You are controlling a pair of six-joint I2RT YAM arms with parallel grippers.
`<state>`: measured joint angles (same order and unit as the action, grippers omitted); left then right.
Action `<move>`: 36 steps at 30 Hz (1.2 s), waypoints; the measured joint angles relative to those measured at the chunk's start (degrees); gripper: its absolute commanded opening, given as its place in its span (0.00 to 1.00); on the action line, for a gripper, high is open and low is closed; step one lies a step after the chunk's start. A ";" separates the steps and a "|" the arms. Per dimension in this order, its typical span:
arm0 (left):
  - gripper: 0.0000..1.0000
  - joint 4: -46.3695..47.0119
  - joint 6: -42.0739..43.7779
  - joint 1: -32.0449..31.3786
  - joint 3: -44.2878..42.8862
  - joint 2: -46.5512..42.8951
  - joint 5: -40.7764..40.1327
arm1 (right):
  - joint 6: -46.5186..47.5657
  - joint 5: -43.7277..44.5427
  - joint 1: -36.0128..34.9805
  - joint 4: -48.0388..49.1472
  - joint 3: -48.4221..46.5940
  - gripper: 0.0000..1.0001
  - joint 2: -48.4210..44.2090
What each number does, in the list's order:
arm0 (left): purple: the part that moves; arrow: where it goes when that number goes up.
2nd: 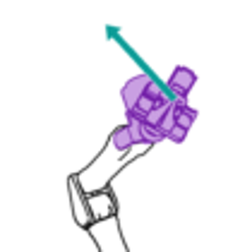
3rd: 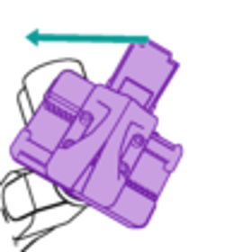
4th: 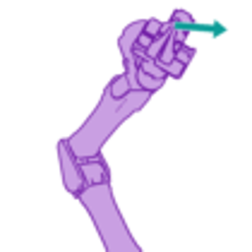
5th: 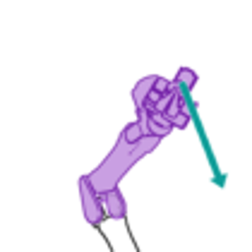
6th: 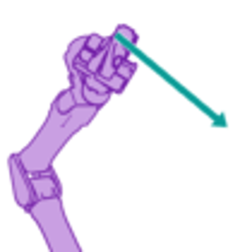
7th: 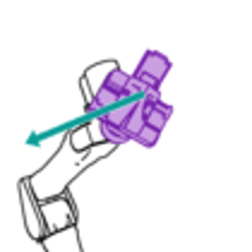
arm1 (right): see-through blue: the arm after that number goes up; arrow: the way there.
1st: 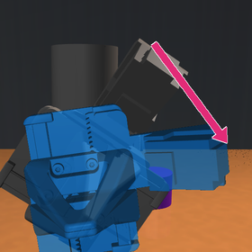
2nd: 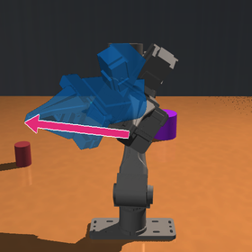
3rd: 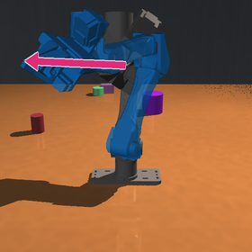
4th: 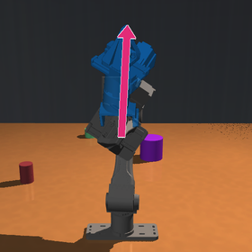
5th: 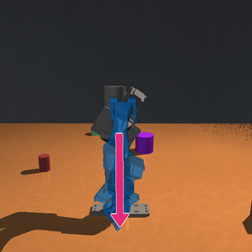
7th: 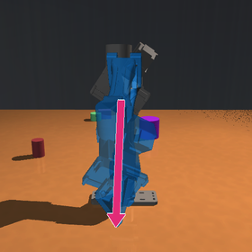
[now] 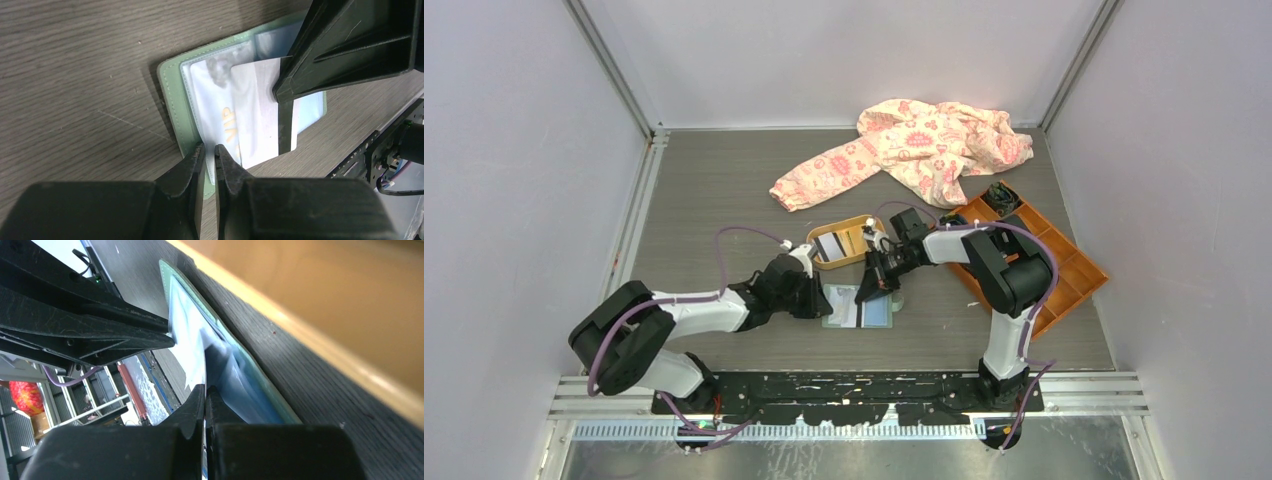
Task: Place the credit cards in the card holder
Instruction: Insert the credit card into the card holder.
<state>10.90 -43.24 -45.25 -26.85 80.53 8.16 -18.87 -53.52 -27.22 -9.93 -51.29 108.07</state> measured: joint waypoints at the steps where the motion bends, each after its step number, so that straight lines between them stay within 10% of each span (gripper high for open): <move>1: 0.14 0.15 0.02 0.00 -0.28 0.39 0.00 | -0.09 0.02 0.00 -0.09 -0.13 0.01 0.00; 36: 0.16 1.92 0.48 0.22 -2.93 4.22 0.90 | 0.96 0.48 1.16 -2.38 -5.38 0.06 3.28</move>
<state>12.82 -42.76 -45.04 -29.78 84.75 9.06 -17.91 -53.04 -26.06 -12.32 -56.66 111.35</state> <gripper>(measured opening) 0.148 0.040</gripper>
